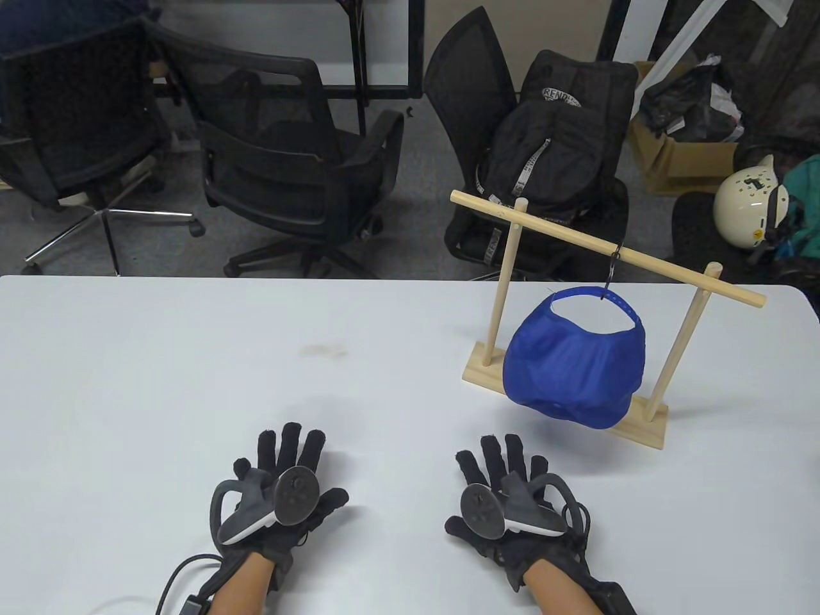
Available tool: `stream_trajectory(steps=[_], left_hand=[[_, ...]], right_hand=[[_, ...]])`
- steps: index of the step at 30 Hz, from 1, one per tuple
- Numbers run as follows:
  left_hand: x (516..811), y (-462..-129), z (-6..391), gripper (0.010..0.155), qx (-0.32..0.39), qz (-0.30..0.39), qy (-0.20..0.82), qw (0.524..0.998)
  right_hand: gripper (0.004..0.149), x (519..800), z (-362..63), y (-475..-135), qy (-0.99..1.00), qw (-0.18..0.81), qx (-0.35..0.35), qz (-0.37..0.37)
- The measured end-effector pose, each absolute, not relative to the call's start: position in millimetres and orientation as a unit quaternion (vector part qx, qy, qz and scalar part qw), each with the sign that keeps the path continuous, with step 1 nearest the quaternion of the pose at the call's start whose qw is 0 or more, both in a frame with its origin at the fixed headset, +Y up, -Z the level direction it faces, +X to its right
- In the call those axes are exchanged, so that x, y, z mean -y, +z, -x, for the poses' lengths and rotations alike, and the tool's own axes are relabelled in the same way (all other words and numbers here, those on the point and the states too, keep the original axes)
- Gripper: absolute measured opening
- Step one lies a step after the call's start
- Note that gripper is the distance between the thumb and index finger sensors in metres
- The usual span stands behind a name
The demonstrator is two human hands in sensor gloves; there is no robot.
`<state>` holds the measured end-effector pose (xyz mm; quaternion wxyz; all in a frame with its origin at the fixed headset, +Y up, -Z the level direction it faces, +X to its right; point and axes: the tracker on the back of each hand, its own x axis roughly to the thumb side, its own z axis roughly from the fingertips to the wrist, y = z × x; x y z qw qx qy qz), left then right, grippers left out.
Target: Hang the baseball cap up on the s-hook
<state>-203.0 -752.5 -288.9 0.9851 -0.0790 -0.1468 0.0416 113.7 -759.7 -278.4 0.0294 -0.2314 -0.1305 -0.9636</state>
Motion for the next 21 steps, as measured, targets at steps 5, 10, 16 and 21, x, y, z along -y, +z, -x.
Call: stream_trajectory(steps=[5, 10, 16, 21], left_hand=[[751.8, -288.3, 201.9, 0.097, 0.146, 0.083, 0.039, 0.985], [752.3, -287.4, 200.2, 0.097, 0.149, 0.086, 0.030, 0.985], [756.1, -286.9, 195.0, 0.097, 0.153, 0.092, 0.021, 0.984], [756.3, -286.9, 194.8, 0.097, 0.153, 0.093, 0.021, 0.984]], right_hand=[[0.096, 763.9, -115.7, -279.4, -0.963, 0.030, 0.141, 0.229], [0.096, 764.8, -117.9, -279.8, -0.963, 0.022, 0.146, 0.225], [0.096, 769.9, -122.4, -281.6, -0.963, 0.020, 0.160, 0.215], [0.096, 770.7, -122.8, -281.9, -0.964, 0.020, 0.159, 0.213]])
